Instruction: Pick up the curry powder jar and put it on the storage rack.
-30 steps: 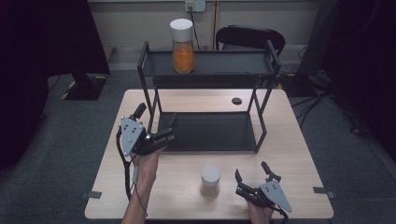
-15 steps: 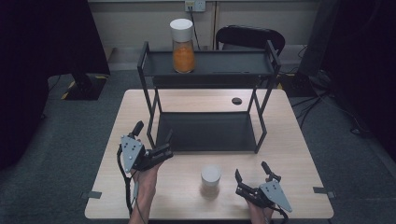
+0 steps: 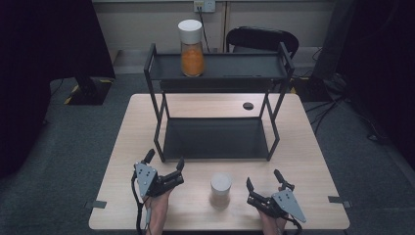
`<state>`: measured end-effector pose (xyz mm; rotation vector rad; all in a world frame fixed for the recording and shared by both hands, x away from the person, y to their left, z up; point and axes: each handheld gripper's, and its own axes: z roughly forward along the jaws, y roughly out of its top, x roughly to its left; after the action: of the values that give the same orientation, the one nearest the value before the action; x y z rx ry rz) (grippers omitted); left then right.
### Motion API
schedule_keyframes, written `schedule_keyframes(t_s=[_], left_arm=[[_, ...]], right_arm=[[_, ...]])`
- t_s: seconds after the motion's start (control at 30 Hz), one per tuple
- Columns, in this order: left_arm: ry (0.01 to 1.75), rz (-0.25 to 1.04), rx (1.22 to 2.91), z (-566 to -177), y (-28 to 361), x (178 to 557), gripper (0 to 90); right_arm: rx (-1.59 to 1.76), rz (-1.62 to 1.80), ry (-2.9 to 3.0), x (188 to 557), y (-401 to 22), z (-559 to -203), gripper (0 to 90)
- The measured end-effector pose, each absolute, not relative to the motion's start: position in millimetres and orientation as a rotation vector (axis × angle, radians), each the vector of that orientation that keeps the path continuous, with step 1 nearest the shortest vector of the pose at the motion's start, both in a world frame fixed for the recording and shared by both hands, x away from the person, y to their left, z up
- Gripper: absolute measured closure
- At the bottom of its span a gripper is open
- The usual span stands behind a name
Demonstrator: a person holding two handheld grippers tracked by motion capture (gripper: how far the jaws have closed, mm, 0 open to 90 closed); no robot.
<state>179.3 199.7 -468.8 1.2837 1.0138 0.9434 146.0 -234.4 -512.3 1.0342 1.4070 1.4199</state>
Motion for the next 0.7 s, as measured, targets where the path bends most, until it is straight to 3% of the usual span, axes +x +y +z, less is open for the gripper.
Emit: schedule_keyframes(t_s=[0.7], left_arm=[[0.990,1.019,1.342,-512.4,183.9,170.5,0.0]], right_arm=[[1.034,1.419,1.406,145.9,-234.1,-512.4,2.8]])
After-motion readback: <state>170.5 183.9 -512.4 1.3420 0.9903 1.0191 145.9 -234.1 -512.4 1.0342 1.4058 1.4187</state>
